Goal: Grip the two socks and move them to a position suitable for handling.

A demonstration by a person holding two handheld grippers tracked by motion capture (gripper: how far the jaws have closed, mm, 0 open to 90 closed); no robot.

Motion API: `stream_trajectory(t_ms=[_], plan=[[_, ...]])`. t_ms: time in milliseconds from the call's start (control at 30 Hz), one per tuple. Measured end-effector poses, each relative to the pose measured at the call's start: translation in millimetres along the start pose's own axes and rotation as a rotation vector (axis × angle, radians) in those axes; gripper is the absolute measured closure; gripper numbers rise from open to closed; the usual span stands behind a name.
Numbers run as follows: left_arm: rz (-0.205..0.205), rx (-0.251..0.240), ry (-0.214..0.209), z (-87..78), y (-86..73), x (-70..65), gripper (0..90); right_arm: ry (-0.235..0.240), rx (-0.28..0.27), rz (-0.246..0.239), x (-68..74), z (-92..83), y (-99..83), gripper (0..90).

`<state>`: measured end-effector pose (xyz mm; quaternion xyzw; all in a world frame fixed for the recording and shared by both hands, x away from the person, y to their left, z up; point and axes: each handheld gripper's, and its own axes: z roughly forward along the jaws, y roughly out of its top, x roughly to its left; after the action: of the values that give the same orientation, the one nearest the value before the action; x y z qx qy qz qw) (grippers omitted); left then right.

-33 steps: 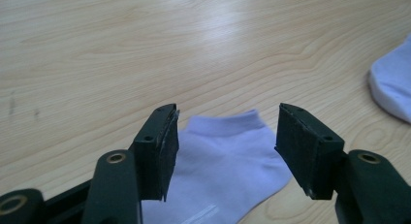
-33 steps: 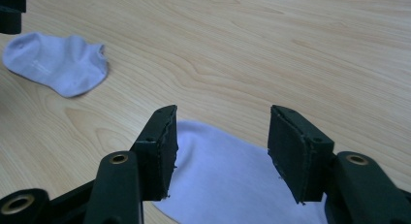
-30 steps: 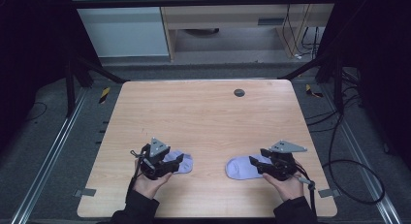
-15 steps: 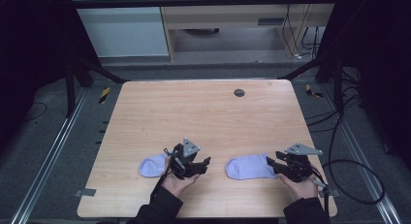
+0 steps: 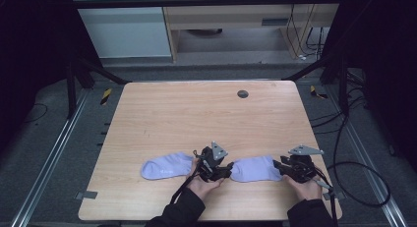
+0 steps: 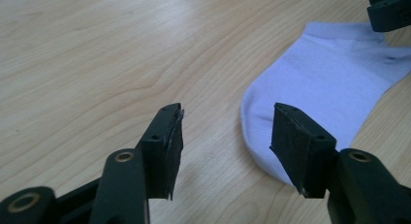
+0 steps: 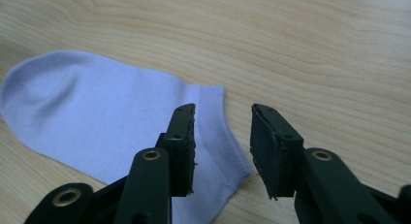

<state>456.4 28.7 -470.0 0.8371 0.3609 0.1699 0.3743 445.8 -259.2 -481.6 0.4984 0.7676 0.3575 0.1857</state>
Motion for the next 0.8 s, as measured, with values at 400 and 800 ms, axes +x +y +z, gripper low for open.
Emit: stream_trajectory(t_ms=[400,800], plan=[[-0.035,0.105,-0.013,24.0,-6.4,-5.3,66.0,-0.026,0.094,-0.015,-3.0,11.9,-5.1,74.1],[-0.052,0.068,-0.05,11.0,-3.7,-3.8,88.6,0.017,0.055,-0.015,6.5,-4.2,0.6,86.5]])
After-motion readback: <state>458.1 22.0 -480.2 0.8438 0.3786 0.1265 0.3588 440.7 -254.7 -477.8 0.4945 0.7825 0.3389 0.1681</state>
